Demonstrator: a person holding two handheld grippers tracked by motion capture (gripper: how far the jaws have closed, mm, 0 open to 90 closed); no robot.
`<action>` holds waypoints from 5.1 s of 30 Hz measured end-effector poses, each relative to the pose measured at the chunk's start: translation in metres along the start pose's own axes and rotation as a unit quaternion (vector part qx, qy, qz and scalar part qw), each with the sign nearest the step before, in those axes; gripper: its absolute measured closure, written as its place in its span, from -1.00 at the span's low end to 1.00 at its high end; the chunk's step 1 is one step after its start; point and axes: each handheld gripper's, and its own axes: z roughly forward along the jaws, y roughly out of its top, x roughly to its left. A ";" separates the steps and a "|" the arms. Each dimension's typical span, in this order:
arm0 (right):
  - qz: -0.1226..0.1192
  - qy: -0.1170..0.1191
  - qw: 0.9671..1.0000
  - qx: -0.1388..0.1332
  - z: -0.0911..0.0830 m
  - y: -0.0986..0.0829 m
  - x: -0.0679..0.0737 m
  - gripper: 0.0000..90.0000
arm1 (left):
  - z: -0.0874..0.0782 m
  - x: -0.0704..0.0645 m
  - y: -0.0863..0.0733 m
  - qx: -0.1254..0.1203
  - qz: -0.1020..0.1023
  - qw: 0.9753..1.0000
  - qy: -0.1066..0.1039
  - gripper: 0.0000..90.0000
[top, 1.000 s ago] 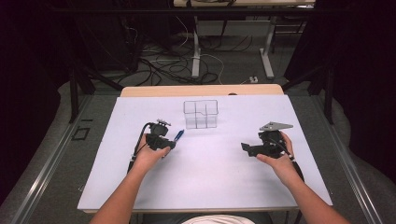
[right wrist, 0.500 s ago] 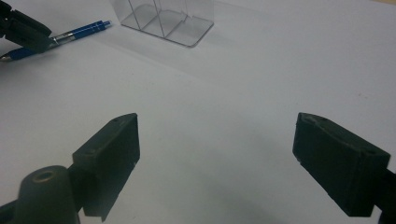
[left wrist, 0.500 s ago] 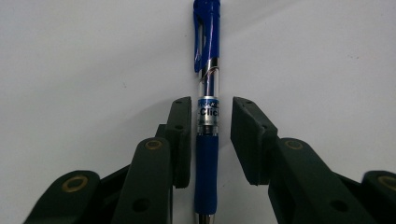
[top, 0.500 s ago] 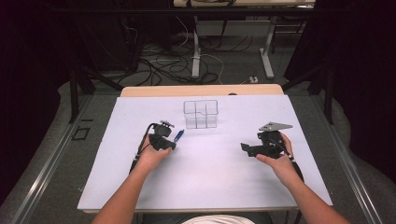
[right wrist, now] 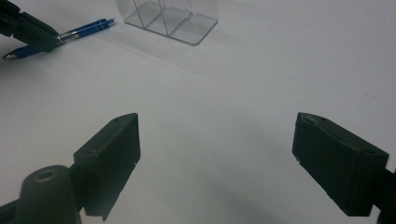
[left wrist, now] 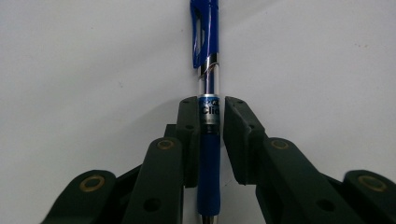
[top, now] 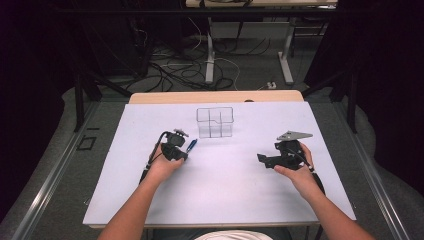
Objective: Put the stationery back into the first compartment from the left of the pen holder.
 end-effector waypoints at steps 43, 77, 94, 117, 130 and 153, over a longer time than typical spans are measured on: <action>0.002 0.002 1.000 0.001 -0.001 0.000 0.000 -0.65 | -0.022 0.009 -0.005 -0.002 -0.039 0.997 -0.066 0.77; -0.186 -0.047 0.981 -0.030 -0.008 0.008 0.033 -0.48 | -0.060 -0.034 -0.001 -0.013 0.021 0.990 -0.138 0.76; -0.380 -0.057 0.922 -0.042 -0.003 0.006 0.070 -0.33 | -0.056 -0.060 -0.001 -0.002 0.045 0.985 -0.169 0.76; -0.584 -0.025 0.810 -0.040 0.013 0.002 0.112 -0.14 | -0.055 -0.070 -0.001 0.005 0.047 0.979 -0.199 0.76; -0.664 -0.024 0.746 -0.042 0.018 0.005 0.126 -0.02 | -0.056 -0.072 0.000 0.010 0.047 0.976 -0.211 0.77; -0.724 -0.041 0.687 -0.054 0.029 0.007 0.134 0.23 | -0.057 -0.073 0.001 0.012 0.031 0.968 -0.249 0.76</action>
